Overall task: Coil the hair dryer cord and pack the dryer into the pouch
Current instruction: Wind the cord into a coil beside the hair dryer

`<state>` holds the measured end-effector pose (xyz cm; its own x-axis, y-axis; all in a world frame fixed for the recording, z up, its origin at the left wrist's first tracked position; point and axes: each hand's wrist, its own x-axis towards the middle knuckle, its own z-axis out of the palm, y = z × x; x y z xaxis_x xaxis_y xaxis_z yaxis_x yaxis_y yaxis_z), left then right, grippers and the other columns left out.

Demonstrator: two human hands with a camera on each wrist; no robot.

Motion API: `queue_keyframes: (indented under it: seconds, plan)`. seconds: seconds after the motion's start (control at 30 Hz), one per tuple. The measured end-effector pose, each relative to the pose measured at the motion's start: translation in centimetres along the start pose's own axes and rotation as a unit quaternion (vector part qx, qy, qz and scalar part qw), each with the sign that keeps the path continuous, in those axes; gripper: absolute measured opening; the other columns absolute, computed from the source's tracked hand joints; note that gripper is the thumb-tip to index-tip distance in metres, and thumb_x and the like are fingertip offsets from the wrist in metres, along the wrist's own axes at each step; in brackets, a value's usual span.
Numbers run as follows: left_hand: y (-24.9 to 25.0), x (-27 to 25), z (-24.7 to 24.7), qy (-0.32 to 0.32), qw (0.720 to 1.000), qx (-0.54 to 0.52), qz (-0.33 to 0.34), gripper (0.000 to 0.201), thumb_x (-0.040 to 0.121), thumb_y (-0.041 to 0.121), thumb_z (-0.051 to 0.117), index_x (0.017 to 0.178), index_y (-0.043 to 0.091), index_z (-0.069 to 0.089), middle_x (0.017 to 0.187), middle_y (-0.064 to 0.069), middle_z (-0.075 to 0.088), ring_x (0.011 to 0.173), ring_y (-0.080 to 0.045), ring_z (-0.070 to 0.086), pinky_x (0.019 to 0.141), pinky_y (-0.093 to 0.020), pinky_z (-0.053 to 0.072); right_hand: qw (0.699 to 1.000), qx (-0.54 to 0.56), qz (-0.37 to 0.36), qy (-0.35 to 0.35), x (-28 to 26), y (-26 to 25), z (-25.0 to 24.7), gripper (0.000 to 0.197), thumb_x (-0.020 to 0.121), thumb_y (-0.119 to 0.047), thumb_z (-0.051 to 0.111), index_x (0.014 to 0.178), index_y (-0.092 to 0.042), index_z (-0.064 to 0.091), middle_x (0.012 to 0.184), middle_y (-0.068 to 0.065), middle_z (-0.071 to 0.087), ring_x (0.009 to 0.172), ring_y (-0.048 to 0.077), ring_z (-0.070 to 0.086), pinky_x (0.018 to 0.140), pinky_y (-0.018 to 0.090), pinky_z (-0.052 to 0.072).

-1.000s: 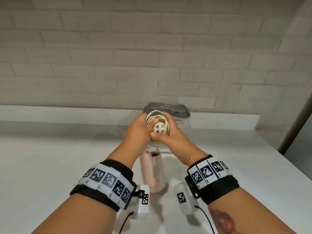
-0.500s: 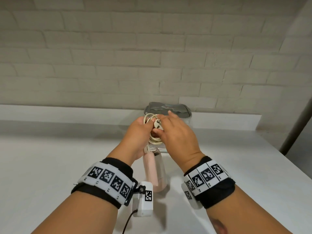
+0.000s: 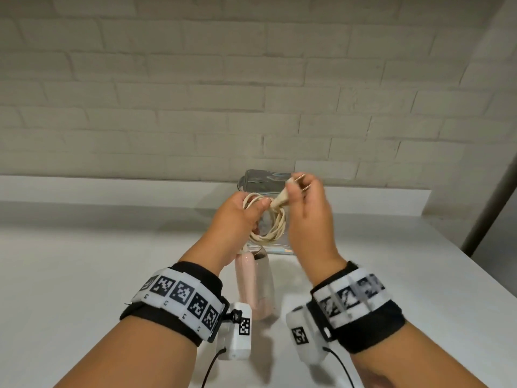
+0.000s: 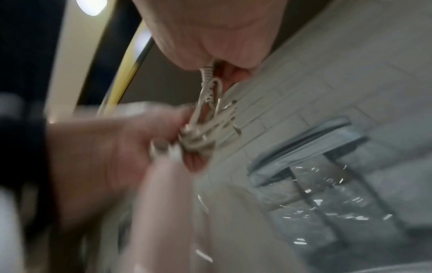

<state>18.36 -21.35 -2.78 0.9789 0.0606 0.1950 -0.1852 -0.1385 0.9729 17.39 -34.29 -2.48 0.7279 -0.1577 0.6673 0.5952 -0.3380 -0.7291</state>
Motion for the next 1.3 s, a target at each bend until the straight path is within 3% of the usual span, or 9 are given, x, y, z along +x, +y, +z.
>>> queue_keyframes:
  seconds: [0.07,0.13,0.4,0.57,0.73,0.83,1.0,1.13,1.3]
  plan:
    - [-0.2,0.0,-0.1,-0.021,0.999,-0.024,-0.007,0.012,0.088,0.031,0.065,0.090,0.020,0.063,0.052,0.010,0.055,0.051,-0.011,0.053,0.068,-0.037,0.048,0.962,0.203,0.178,0.048,1.7,-0.7,-0.5,0.019,0.099,-0.037,0.041,0.096,-0.021,0.051,0.090,0.006,0.060,0.083,0.026,0.070,0.075,0.040,0.058]
    - [-0.3,0.1,0.1,-0.025,1.000,-0.013,-0.007,0.007,0.089,0.028,0.065,0.091,0.022,0.063,0.050,0.013,0.056,0.050,-0.009,0.057,0.071,-0.041,0.053,0.906,0.334,0.256,0.039,2.5,-1.4,-0.6,0.018,0.101,-0.032,0.039,0.101,-0.017,0.048,0.091,0.007,0.054,0.073,0.023,0.072,0.061,0.030,0.058]
    - [0.2,0.6,0.2,-0.008,0.992,0.120,0.045,0.022,0.092,0.037,0.059,0.097,0.015,0.058,0.072,-0.002,0.067,0.076,-0.024,0.072,0.063,-0.032,0.049,0.938,0.315,0.146,0.002,2.6,-3.0,-0.7,0.017,0.098,-0.012,0.046,0.106,-0.026,0.052,0.063,-0.014,0.058,0.057,0.010,0.051,0.061,0.028,0.045]
    - [0.1,0.0,-1.2,-0.028,0.991,0.115,0.057,0.015,0.092,0.037,0.058,0.088,0.023,0.060,0.066,0.006,0.064,0.060,-0.010,0.060,0.048,-0.022,0.036,0.879,0.435,0.163,0.109,5.0,-2.5,-3.3,0.024,0.096,0.003,0.042,0.106,-0.018,0.047,0.081,0.004,0.051,0.062,0.011,0.051,0.060,0.024,0.047]
    - [-0.5,-0.6,-0.8,-0.137,0.989,0.040,0.039,0.026,0.087,0.044,0.057,0.094,0.019,0.062,0.068,0.002,0.056,0.068,-0.022,0.050,0.067,-0.037,0.041,0.844,0.407,0.278,0.212,4.9,2.2,-3.4,0.024,0.096,-0.001,0.047,0.120,-0.004,0.045,0.103,0.016,0.058,0.075,0.021,0.066,0.063,0.024,0.056]
    - [-0.3,-0.7,0.1,-0.164,0.986,-0.013,0.023,0.023,0.085,0.039,0.057,0.088,0.017,0.062,0.066,0.001,0.053,0.065,-0.022,0.045,0.063,-0.037,0.039,0.828,0.374,0.389,0.153,2.5,4.0,-1.6,0.030,0.096,-0.003,0.049,0.121,-0.019,0.046,0.112,0.017,0.059,0.075,0.022,0.071,0.060,0.028,0.057]
    - [0.0,-0.6,0.7,-0.163,0.984,-0.075,0.014,0.012,0.093,0.025,0.055,0.089,0.025,0.066,0.086,-0.016,0.053,0.060,-0.015,0.047,0.060,-0.032,0.042,0.822,0.359,0.442,-0.027,-0.2,2.4,1.5,0.027,0.092,-0.015,0.045,0.077,-0.010,0.067,0.061,0.010,0.064,0.051,0.022,0.059,0.047,0.027,0.051]
    - [-0.4,-0.1,0.0,-0.078,0.996,-0.019,0.038,0.013,0.095,0.029,0.053,0.092,0.025,0.065,0.074,-0.006,0.059,0.062,-0.015,0.053,0.063,-0.037,0.048,0.850,0.281,0.430,-0.114,-0.7,2.5,2.0,0.021,0.092,-0.022,0.054,0.088,-0.013,0.073,0.076,0.007,0.070,0.060,0.017,0.065,0.054,0.026,0.046]
    - [-1.0,0.4,-0.6,0.010,0.995,0.046,0.089,0.002,0.090,0.031,0.060,0.091,0.030,0.060,0.082,-0.003,0.068,0.073,-0.024,0.064,0.076,-0.049,0.055,0.814,0.410,0.386,-0.144,-0.7,2.2,1.3,0.040,0.094,-0.043,0.049,0.107,-0.010,0.069,0.089,0.007,0.073,0.077,0.016,0.068,0.071,0.028,0.056]
